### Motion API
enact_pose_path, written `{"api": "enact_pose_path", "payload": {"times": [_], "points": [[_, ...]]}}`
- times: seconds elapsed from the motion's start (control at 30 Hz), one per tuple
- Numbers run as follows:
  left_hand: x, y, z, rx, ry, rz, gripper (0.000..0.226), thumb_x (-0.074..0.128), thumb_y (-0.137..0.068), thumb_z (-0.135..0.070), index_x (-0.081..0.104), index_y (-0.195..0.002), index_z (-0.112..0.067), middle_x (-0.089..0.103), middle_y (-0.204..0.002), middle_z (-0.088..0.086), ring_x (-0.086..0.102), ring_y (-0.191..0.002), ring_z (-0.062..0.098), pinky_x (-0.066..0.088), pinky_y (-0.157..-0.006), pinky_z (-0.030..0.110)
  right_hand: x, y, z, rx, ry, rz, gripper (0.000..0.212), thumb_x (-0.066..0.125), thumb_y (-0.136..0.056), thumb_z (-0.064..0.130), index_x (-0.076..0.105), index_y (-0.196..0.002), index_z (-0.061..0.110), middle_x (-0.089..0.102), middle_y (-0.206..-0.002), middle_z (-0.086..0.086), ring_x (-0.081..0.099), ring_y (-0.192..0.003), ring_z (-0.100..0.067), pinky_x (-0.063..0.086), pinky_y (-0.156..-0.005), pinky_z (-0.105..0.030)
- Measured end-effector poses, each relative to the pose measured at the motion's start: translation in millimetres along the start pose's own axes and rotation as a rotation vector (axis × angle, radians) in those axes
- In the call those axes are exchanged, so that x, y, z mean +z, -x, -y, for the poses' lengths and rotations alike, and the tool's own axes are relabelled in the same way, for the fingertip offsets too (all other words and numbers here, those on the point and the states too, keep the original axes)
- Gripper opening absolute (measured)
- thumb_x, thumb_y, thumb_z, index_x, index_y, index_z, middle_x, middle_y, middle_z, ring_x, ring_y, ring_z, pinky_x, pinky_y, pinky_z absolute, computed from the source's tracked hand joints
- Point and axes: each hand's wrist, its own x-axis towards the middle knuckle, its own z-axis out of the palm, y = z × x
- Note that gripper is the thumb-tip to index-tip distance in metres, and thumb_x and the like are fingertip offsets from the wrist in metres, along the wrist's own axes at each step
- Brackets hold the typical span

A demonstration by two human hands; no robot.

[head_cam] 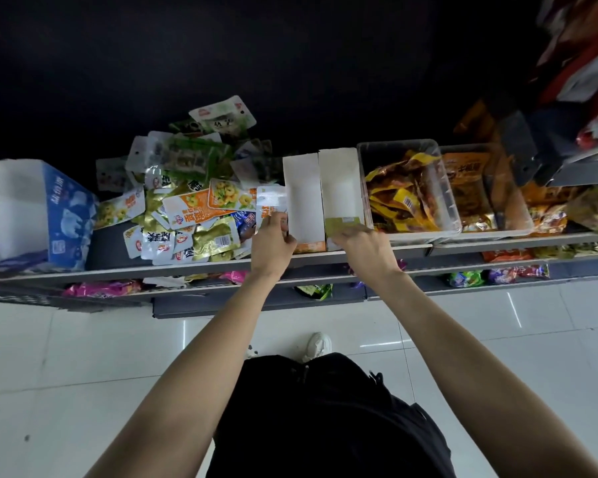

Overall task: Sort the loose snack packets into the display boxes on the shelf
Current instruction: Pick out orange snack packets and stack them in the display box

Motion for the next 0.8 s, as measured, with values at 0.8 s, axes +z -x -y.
{"api": "enact_pose_path", "payload": {"times": [0.8], "points": [[-9, 1, 20, 0.055, 0.109, 0.168, 0.032, 0.06, -0.09, -0.024, 0.054, -0.12, -0.017, 0.064, -0.115, -0.005, 0.064, -0.094, 0.012, 0.054, -0.08, 0.03, 13, -1, 5, 0.079, 0.08, 0.078, 0.049, 0.046, -0.089, -0.001, 0.038, -0.133, 0.018, 0.063, -0.113, -0.012, 0.067, -0.088, -0.029, 0.056, -0.073, -0.036]]}}
